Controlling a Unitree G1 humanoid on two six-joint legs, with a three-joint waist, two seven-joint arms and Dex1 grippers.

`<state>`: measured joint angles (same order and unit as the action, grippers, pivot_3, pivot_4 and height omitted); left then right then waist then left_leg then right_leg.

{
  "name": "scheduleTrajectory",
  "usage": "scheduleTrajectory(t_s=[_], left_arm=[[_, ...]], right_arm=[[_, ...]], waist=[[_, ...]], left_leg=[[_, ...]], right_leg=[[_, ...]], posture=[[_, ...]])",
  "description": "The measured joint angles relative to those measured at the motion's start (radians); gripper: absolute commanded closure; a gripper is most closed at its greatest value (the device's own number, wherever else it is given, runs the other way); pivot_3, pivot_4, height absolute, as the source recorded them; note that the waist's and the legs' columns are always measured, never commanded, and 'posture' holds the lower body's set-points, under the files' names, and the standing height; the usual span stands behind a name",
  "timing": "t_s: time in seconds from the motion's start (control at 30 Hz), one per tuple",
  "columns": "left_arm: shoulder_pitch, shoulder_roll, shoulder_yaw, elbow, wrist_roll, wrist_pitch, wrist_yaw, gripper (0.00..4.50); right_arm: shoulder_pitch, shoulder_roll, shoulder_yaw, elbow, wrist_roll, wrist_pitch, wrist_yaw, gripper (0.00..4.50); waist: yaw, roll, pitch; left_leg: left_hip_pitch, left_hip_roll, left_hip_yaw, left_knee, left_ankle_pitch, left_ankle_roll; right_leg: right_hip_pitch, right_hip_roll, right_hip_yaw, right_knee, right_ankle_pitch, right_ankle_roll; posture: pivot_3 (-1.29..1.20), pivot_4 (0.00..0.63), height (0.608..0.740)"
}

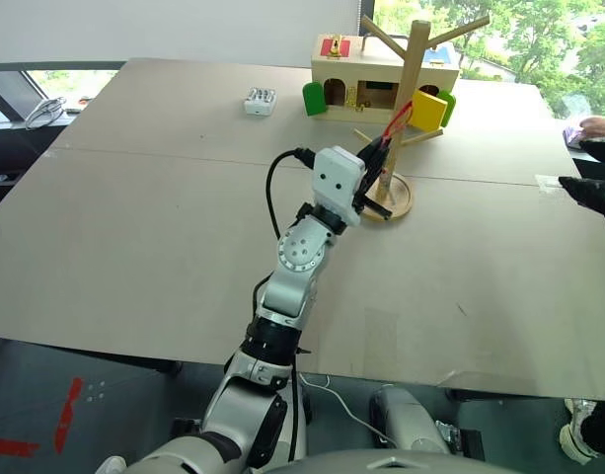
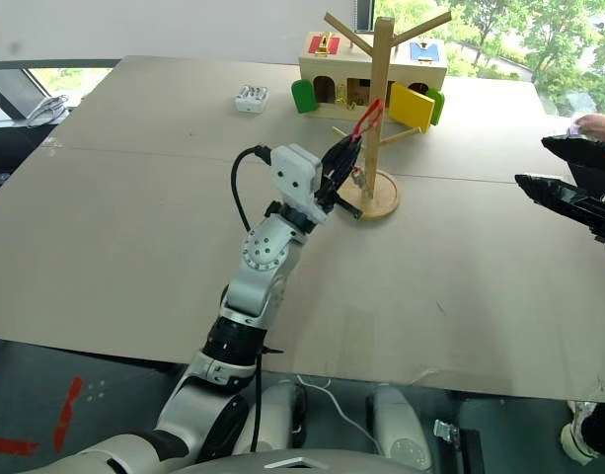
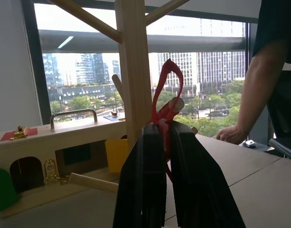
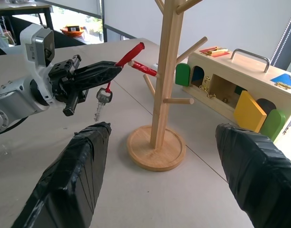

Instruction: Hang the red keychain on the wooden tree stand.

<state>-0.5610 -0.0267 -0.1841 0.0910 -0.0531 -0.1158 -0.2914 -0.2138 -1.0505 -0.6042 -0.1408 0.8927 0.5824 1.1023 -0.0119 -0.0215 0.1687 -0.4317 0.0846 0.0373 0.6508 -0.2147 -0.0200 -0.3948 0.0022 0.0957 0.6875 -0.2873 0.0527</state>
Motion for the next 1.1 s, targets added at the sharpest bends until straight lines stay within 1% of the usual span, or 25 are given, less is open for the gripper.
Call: scheduleTrajectory(t_s=[0.53, 0.7, 0.73, 0.77, 0.8, 0.87, 0.93, 0.97, 1.0, 1.03, 1.07, 1.1], left_arm=[[0.006, -0.005, -0.014, 0.024, 0.03, 0.001, 0.009, 4.45], [-0.027, -0.009, -0.013, 0.086, 0.052, 0.006, 0.023, 4.45], [-0.036, -0.015, -0.012, 0.092, 0.053, 0.006, 0.03, 3.71], [-0.041, -0.018, -0.012, 0.097, 0.053, 0.006, 0.032, 3.46], [-0.042, -0.019, -0.012, 0.098, 0.053, 0.006, 0.032, 3.06], [-0.042, -0.022, -0.011, 0.098, 0.052, 0.006, 0.034, 2.11], [-0.042, -0.023, -0.009, 0.098, 0.052, 0.006, 0.035, 1.44], [-0.042, -0.024, -0.006, 0.098, 0.05, 0.006, 0.035, 1.01], [-0.042, -0.026, -0.003, 0.098, 0.05, 0.007, 0.035, 0.78], [-0.042, -0.027, -0.002, 0.098, 0.049, 0.007, 0.034, 0.22], [-0.042, -0.028, -0.001, 0.098, 0.049, 0.009, 0.034, 0.02], [-0.041, -0.029, -0.001, 0.098, 0.049, 0.011, 0.033, 0.02]], right_arm=[[-0.01, 0.024, 0.003, -0.008, -0.016, -0.002, 0.0, 0.69], [-0.01, 0.03, 0.003, -0.012, -0.017, -0.002, -0.002, 0.69], [-0.01, 0.033, 0.003, -0.013, -0.019, -0.002, -0.002, 0.69], [-0.01, 0.034, 0.003, -0.013, -0.02, -0.002, -0.002, 0.69], [-0.01, 0.034, 0.003, -0.014, -0.021, -0.002, -0.002, 0.69], [-0.009, 0.034, 0.003, -0.014, -0.023, -0.002, -0.002, 0.69], [-0.009, 0.035, 0.003, -0.014, -0.024, -0.002, -0.002, 0.69], [-0.009, 0.036, 0.003, -0.015, -0.024, -0.002, -0.003, 0.69], [-0.009, 0.038, 0.003, -0.017, -0.024, -0.002, -0.003, 0.69], [-0.009, 0.04, 0.003, -0.018, -0.024, -0.002, -0.004, 0.69], [-0.009, 0.041, 0.003, -0.018, -0.024, -0.002, -0.006, 0.69], [-0.009, 0.042, 0.003, -0.019, -0.024, -0.002, -0.008, 0.69]], waist=[[0.0, 0.0, 0.0], [0.0, 0.0, 0.0], [0.0, 0.0, 0.0], [0.0, 0.0, 0.0], [0.0, 0.0, 0.0], [0.0, 0.0, 0.0], [0.0, 0.0, 0.0], [0.0, 0.0, 0.0], [0.0, 0.0, 0.0], [0.0, 0.0, 0.0], [0.0, 0.0, 0.0], [0.0, 0.0, 0.0]], left_leg=[[0.0, 0.0, 0.0, 0.0, 0.0, 0.0], [0.0, 0.0, 0.0, 0.0, 0.0, 0.0], [0.0, 0.0, 0.0, 0.0, 0.0, 0.0], [0.0, 0.0, 0.0, 0.0, 0.0, 0.0], [0.0, 0.0, 0.0, 0.0, 0.0, 0.0], [0.0, 0.0, 0.0, 0.0, 0.0, 0.0], [0.0, 0.0, 0.0, 0.0, 0.0, 0.0], [0.0, 0.0, 0.0, 0.0, 0.0, 0.0], [0.0, 0.0, 0.0, 0.0, 0.0, 0.0], [0.0, 0.0, 0.0, 0.0, 0.0, 0.0], [0.0, 0.0, 0.0, 0.0, 0.0, 0.0], [0.0, 0.0, 0.0, 0.0, 0.0, 0.0]], right_leg=[[0.0, 0.0, 0.0, 0.0, 0.0, 0.0], [0.0, 0.0, 0.0, 0.0, 0.0, 0.0], [0.0, 0.0, 0.0, 0.0, 0.0, 0.0], [0.0, 0.0, 0.0, 0.0, 0.0, 0.0], [0.0, 0.0, 0.0, 0.0, 0.0, 0.0], [0.0, 0.0, 0.0, 0.0, 0.0, 0.0], [0.0, 0.0, 0.0, 0.0, 0.0, 0.0], [0.0, 0.0, 0.0, 0.0, 0.0, 0.0], [0.0, 0.0, 0.0, 0.0, 0.0, 0.0], [0.0, 0.0, 0.0, 0.0, 0.0, 0.0], [0.0, 0.0, 0.0, 0.0, 0.0, 0.0], [0.0, 0.0, 0.0, 0.0, 0.0, 0.0]], posture=[[0.0, 0.15, 0.735], [0.0, 0.15, 0.735], [0.0, 0.15, 0.735], [0.0, 0.15, 0.735], [0.0, 0.15, 0.735], [0.0, 0.15, 0.735], [0.0, 0.15, 0.735], [0.0, 0.15, 0.735], [0.0, 0.15, 0.735], [0.0, 0.15, 0.735], [0.0, 0.15, 0.735], [0.0, 0.15, 0.735]])
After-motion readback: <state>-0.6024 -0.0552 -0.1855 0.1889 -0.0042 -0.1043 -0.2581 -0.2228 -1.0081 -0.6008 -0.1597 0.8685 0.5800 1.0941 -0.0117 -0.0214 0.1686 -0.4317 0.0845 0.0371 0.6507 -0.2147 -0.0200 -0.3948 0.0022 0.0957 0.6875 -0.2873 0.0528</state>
